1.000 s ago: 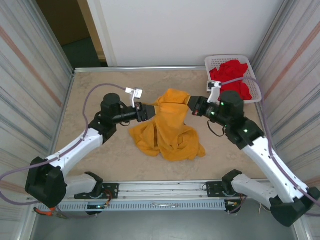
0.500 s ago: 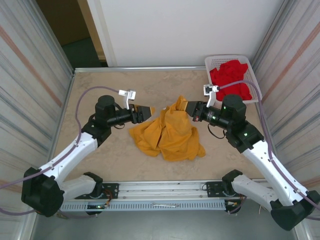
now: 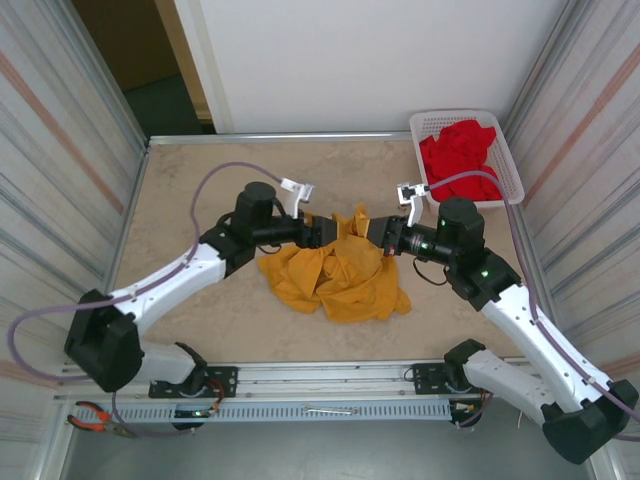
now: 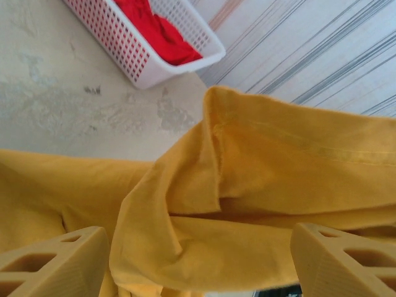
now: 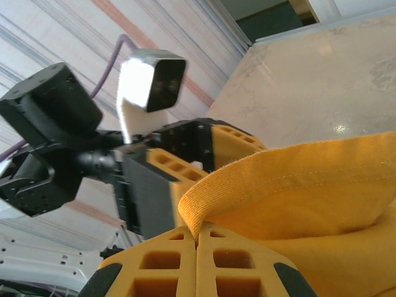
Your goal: Fold the inside-out t-shirt
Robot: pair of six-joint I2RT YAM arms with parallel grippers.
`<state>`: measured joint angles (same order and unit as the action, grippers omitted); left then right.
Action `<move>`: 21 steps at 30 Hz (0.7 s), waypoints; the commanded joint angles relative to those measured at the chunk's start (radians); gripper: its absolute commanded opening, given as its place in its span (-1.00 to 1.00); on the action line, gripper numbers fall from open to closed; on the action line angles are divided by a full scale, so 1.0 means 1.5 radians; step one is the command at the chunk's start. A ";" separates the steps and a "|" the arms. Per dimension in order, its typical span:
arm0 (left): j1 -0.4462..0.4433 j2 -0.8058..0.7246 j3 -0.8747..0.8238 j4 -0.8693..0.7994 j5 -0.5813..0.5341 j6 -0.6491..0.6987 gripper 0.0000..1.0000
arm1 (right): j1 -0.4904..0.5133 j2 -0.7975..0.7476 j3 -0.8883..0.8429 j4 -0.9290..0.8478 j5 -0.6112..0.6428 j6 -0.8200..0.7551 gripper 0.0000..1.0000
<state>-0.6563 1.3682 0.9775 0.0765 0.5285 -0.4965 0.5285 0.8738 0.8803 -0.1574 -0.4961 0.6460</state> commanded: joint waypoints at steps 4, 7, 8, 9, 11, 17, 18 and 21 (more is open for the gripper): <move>-0.026 0.098 0.084 0.052 0.009 0.011 0.59 | 0.005 -0.018 -0.002 0.018 -0.012 -0.001 -1.00; -0.043 0.151 0.116 0.081 0.030 -0.002 0.60 | 0.007 -0.020 -0.005 0.013 -0.008 -0.003 -1.00; -0.049 0.170 0.125 0.101 0.043 -0.009 0.52 | 0.006 -0.022 -0.005 0.009 -0.005 -0.004 -1.00; -0.051 0.184 0.130 0.121 0.060 -0.018 0.35 | 0.006 -0.025 -0.005 0.005 -0.001 -0.007 -1.00; -0.053 0.207 0.137 0.160 0.089 -0.042 -0.35 | 0.002 -0.036 -0.006 -0.015 0.013 -0.016 -1.00; -0.008 0.106 0.055 0.189 0.041 -0.060 -1.00 | -0.047 -0.091 -0.035 -0.093 0.077 -0.031 -1.00; 0.003 0.084 0.039 0.192 0.038 -0.066 -1.00 | -0.056 -0.095 -0.045 -0.101 0.091 -0.028 -1.00; 0.036 0.018 0.013 0.184 0.048 -0.071 -1.00 | -0.081 -0.096 -0.084 -0.110 0.139 -0.011 -1.00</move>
<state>-0.6384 1.5051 1.0180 0.2909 0.6010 -0.5808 0.4332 0.7273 0.8021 -0.2634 -0.3767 0.6319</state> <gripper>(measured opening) 0.064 0.051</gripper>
